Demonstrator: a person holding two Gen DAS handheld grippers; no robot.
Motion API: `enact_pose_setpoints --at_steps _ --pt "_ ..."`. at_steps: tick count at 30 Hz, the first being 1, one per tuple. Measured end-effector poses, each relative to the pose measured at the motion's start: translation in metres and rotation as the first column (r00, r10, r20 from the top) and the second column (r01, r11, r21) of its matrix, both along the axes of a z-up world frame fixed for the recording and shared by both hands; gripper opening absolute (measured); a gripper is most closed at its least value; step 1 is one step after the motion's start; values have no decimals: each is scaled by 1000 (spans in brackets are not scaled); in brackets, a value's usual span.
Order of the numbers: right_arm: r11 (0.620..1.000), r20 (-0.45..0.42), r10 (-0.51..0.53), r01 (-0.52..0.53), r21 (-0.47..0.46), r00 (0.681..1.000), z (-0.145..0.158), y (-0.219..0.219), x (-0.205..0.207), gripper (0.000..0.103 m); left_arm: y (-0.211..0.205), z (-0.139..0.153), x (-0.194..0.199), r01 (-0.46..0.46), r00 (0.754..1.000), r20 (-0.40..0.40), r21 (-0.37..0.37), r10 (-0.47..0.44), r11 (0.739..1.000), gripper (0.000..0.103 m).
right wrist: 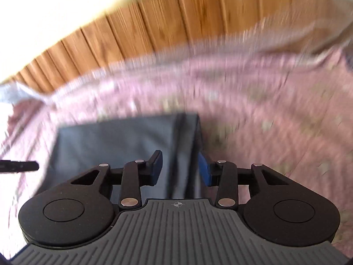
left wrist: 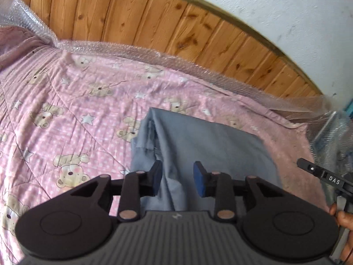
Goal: Fold clothes
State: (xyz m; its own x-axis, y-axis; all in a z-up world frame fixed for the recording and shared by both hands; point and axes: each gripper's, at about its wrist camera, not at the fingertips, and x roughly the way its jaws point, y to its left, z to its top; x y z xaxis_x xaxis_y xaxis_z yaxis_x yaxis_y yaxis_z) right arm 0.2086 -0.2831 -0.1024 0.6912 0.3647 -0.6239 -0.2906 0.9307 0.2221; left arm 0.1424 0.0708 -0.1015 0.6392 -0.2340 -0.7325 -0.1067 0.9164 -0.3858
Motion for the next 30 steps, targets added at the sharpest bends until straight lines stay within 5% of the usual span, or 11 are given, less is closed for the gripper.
enact_pose_setpoints --at_steps 4,6,9,11,16,19,22,25,26,30 --pt "978 -71 208 -208 15 975 -29 39 -26 37 -20 -59 1 88 988 -132 26 -84 996 39" --pt "970 -173 199 -219 -106 965 -69 44 -25 33 -15 -78 -4 68 986 -153 3 -66 998 47" --pt "978 -210 110 -144 -152 972 -78 25 -29 34 -3 -61 -6 11 985 -174 -32 -16 999 43" --pt "971 -184 95 -132 -201 978 -58 39 -38 40 -2 -33 -4 9 996 -88 -28 -11 1000 44" --pt "945 -51 305 -309 -109 951 -21 120 -46 44 2 -36 63 -51 996 -65 62 55 997 46" --pt "887 -108 430 -442 -133 896 -52 178 -44 45 13 -79 85 -57 978 -189 140 84 988 51" --pt "828 -95 497 -504 -245 863 -73 198 -64 55 25 -67 61 -84 981 -166 97 99 992 43" --pt "870 -25 475 -474 -135 879 -44 167 -81 53 24 -59 22 -83 987 -137 40 88 996 56" --pt "890 3 444 -441 -115 896 -40 152 -86 60 22 -60 9 -81 987 -138 32 85 996 61" --pt "921 -69 363 -369 -124 929 -83 104 -84 79 6 -80 -19 -53 984 -162 104 70 993 65"
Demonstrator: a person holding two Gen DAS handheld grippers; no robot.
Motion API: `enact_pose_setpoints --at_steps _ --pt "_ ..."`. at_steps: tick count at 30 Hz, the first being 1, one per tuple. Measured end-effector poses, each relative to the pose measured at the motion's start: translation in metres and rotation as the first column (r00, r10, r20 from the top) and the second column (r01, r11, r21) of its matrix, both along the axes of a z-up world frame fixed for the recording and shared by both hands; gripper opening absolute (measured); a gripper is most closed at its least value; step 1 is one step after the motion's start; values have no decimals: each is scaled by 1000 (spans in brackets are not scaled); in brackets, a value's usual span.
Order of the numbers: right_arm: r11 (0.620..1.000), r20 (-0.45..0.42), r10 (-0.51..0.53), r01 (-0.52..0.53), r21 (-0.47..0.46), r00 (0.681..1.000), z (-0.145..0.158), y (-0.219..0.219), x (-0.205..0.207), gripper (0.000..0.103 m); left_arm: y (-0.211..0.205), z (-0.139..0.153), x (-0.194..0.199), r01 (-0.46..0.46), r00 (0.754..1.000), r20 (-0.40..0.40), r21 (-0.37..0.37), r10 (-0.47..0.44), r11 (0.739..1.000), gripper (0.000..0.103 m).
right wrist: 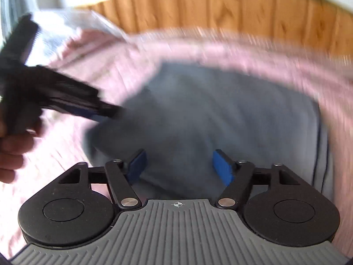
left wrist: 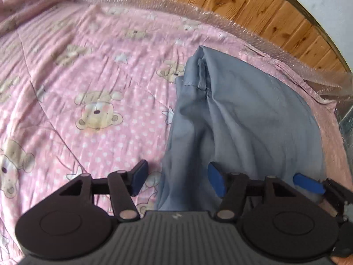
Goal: Fold clothes
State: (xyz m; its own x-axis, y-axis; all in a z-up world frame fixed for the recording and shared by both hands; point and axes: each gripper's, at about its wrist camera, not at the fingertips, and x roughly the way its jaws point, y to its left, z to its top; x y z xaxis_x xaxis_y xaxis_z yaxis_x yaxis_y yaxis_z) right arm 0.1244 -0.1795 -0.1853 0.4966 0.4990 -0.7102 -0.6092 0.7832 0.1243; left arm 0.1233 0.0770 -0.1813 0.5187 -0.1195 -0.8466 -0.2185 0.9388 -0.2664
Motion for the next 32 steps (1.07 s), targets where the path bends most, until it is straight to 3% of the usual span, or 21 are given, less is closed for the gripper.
enact_pose_setpoints --at_steps 2,4,6,8,11,15,20,24,26,30,32 --pt "1000 -22 5 -5 -4 1000 11 -13 -2 84 -8 9 -1 -11 999 -49 10 11 1000 65" --pt "1000 -47 -10 9 -22 999 28 -25 -4 84 -18 33 -11 -11 1000 -16 -14 11 1000 68" --pt "998 -49 -55 54 -25 997 50 -40 -2 97 -33 57 -22 -27 999 22 32 26 999 90" --pt "992 -46 -118 116 -49 992 65 -55 -6 101 -42 76 -34 -46 997 71 28 43 999 103" --pt "968 -60 -245 241 -71 968 69 -77 -13 101 -53 85 -37 -19 999 35 -6 19 1000 103" --pt "927 -68 -374 370 -69 925 78 -98 -31 101 -72 98 -60 20 995 101 45 -25 999 103" --pt "927 -27 -369 366 -79 929 100 -96 -67 101 -89 119 -96 36 989 144 51 -43 998 103" --pt "927 7 -370 369 -70 929 117 -89 -97 101 -95 126 -120 114 986 135 -124 -97 986 103" --pt "929 12 -365 365 -67 931 119 -85 -110 101 -103 127 -132 147 984 122 -157 -128 977 103" --pt "921 41 -379 381 -83 924 121 -79 -135 101 -131 134 -155 197 977 77 42 -199 980 103" --pt "915 51 -391 394 -90 919 122 -79 -144 101 -138 136 -165 209 975 61 98 -216 973 103"
